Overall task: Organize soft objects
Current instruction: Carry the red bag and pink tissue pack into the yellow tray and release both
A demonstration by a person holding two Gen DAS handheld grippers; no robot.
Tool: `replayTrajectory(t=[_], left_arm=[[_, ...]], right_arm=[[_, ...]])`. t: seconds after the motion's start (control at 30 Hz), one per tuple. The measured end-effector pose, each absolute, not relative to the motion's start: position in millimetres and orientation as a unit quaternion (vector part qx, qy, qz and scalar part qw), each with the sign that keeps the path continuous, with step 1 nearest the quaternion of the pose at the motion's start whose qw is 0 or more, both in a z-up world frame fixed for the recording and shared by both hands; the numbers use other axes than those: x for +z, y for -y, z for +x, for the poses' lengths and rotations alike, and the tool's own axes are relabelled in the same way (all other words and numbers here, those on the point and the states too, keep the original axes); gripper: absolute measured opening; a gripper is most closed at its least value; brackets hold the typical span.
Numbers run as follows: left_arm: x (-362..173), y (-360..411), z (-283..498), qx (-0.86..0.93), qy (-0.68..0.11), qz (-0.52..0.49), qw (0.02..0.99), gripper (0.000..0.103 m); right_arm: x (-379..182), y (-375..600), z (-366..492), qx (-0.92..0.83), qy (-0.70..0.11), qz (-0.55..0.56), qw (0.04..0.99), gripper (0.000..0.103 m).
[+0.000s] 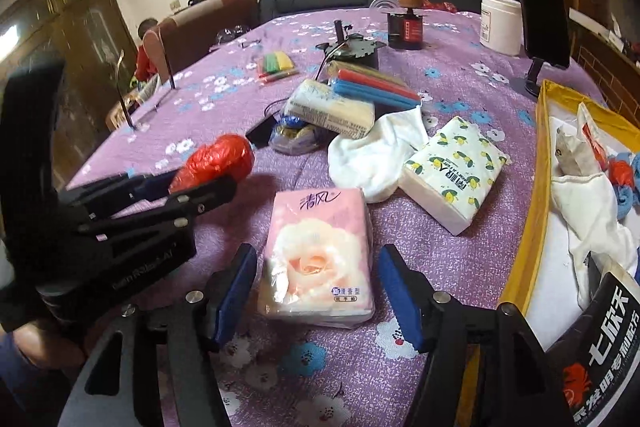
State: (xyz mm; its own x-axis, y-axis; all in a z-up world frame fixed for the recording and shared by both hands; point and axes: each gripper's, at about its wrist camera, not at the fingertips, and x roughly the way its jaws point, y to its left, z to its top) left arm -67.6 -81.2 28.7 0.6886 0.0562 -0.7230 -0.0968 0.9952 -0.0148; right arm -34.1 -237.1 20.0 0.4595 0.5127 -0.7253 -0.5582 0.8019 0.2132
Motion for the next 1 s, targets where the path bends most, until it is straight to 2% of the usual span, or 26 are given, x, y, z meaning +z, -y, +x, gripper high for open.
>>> replayTrajectory(t=[0.2, 0.27, 0.37, 0.77, 1.0], left_arm=[[28.7, 81.3, -67.4, 0.042, -0.392, -0.026, 0.919, 0.034], [29.2, 81.3, -67.5, 0.042, -0.391, -0.025, 0.919, 0.034], [29.3, 80.9, -67.8, 0.042, -0.39, -0.026, 0.92, 0.034], [28.6, 83.2, -68.6, 0.053, -0.388, -0.018, 0.92, 0.034], [32.6, 88.9, -68.5, 0.052, -0.382, -0.017, 0.923, 0.034]], right_arm=[[13.5, 225.9, -37.8, 0.291, -0.421, -0.059, 0.857, 0.067], [10.5, 226.2, -39.3, 0.292, -0.425, -0.05, 0.855, 0.057], [13.8, 231.4, -41.9, 0.294, -0.418, -0.039, 0.859, 0.054], [50.5, 262.4, -58.5, 0.299, -0.37, 0.025, 0.879, 0.053], [64.3, 327.7, -52.7, 0.246, -0.355, 0.071, 0.899, 0.053]])
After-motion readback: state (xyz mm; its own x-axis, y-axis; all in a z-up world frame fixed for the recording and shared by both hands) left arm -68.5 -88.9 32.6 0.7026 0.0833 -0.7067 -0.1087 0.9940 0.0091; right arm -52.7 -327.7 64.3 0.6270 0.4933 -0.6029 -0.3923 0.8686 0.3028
